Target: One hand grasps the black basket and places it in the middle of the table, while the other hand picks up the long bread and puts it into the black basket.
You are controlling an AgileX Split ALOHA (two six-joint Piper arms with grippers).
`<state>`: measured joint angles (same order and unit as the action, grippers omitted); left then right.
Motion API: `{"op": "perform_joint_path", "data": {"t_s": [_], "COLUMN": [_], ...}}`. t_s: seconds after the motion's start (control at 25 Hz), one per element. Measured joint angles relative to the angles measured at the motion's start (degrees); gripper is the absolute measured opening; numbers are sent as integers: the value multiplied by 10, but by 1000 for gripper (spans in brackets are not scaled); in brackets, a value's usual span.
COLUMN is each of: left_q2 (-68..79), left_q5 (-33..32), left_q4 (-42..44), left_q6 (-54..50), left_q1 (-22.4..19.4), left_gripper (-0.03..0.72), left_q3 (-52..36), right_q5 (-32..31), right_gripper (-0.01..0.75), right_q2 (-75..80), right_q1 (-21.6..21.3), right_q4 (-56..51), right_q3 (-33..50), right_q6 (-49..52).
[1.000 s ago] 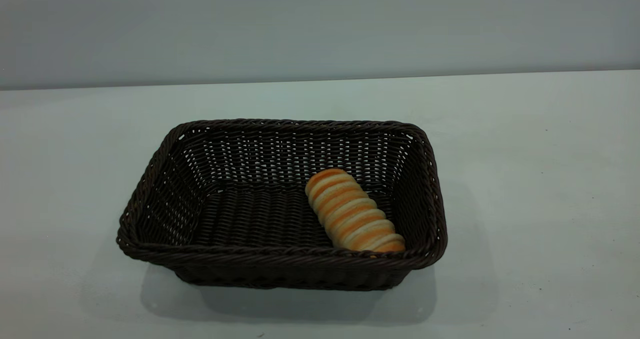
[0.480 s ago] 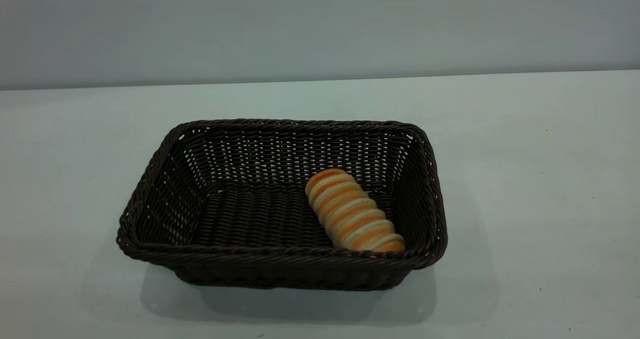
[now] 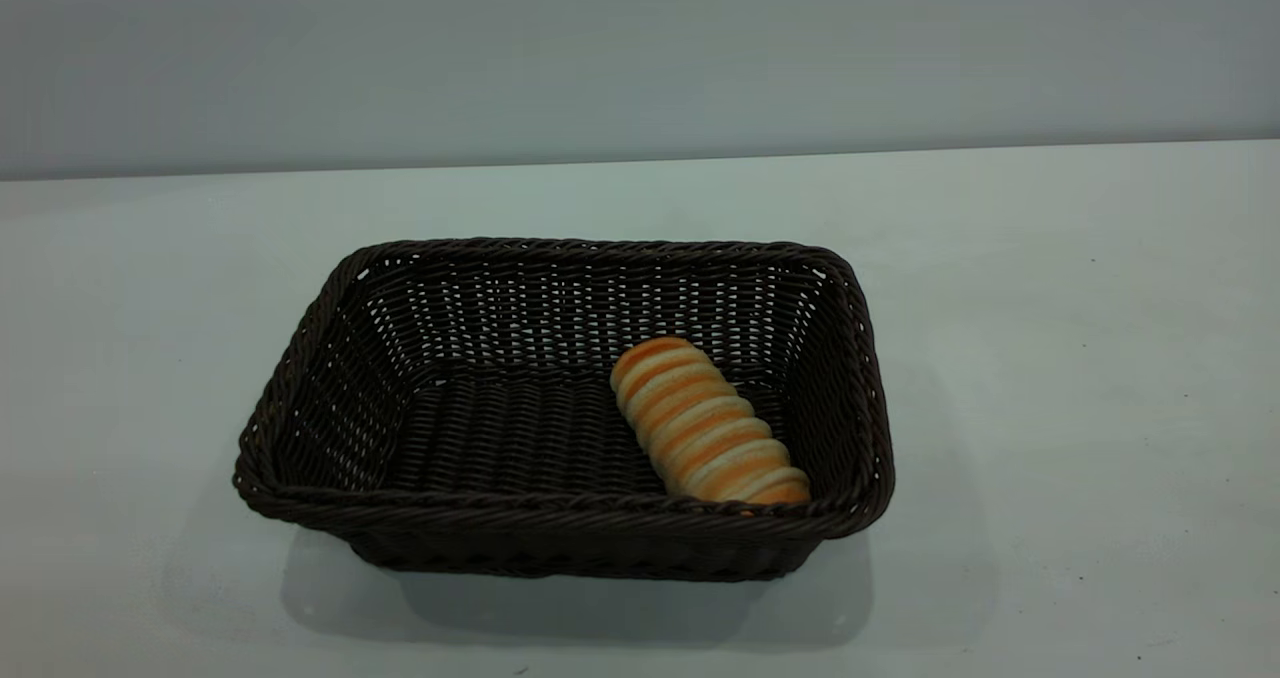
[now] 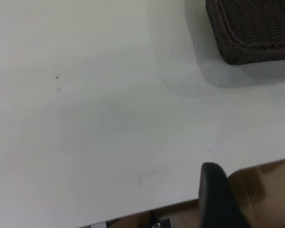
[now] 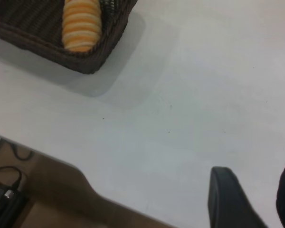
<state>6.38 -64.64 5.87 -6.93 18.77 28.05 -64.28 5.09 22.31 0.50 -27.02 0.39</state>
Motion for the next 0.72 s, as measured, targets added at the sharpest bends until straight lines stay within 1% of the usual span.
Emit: {"op": "perform_joint_path", "data": {"t_s": [0.28,0.36,0.48,0.72], "left_q2": [0,0,0,-31], "left_q5": [0,0,0,0], "left_q4": [0,-1,-1,-1], "left_q6": [0,0,0,0], "left_q1": [-1,-9,-37,-116], "left_gripper": [432,432,432,432], "left_q3": [0,0,0,0], "right_q5": [0,0,0,0], "right_gripper": [238,238,238,238], "right_q2": [0,0,0,0], "right_q1": [0,-4,-34,-138], "right_q4": [0,0,0,0], "right_q3": [0,0,0,0], "right_q6": [-1,-1,-1,-1]}}
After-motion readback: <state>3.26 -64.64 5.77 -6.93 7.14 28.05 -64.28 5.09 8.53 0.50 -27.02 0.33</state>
